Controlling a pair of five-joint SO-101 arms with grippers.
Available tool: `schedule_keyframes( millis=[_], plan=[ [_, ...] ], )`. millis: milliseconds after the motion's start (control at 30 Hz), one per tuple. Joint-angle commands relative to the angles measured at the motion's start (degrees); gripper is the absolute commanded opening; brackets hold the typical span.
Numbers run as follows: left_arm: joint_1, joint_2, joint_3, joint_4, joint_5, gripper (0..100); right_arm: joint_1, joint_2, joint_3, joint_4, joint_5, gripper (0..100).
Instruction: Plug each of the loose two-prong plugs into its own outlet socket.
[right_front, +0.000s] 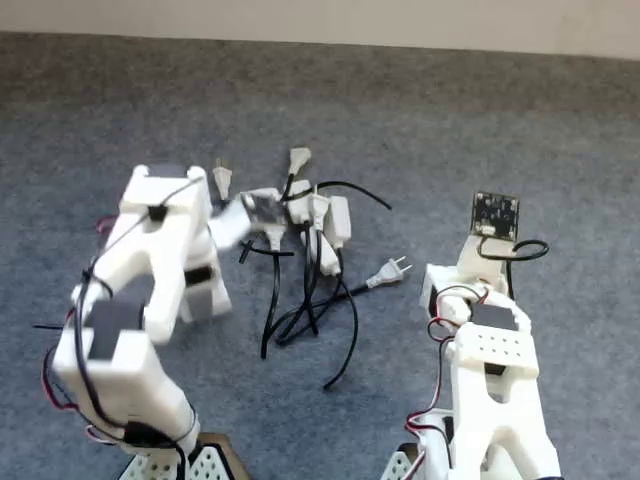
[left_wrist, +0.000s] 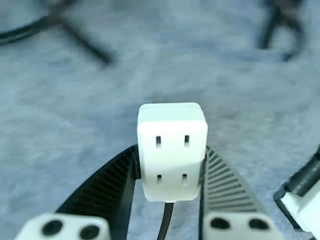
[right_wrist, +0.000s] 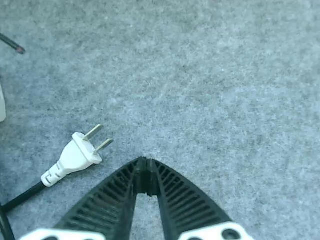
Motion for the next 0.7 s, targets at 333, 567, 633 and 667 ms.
schedule_keyframes(
  millis=[333,567,633,667],
  plan=[
    [6.5,-20.5,32.8,-20.4,-2.5,1,-0.7,0.1,-0.3,-0.9,0.0,0.6],
    [6.5,-21.0,32.5,-20.3,-2.5,17,-0.8,0.0,0.6,-1.1,0.0,0.6],
    [6.5,-21.0,32.5,-20.2,-2.5,22,-0.8,0.0,0.6,-1.1,0.0,0.6],
    [6.5,-21.0,32.4,-20.2,-2.6,23,-0.8,0.0,0.6,-1.1,0.0,0.6]
  ],
)
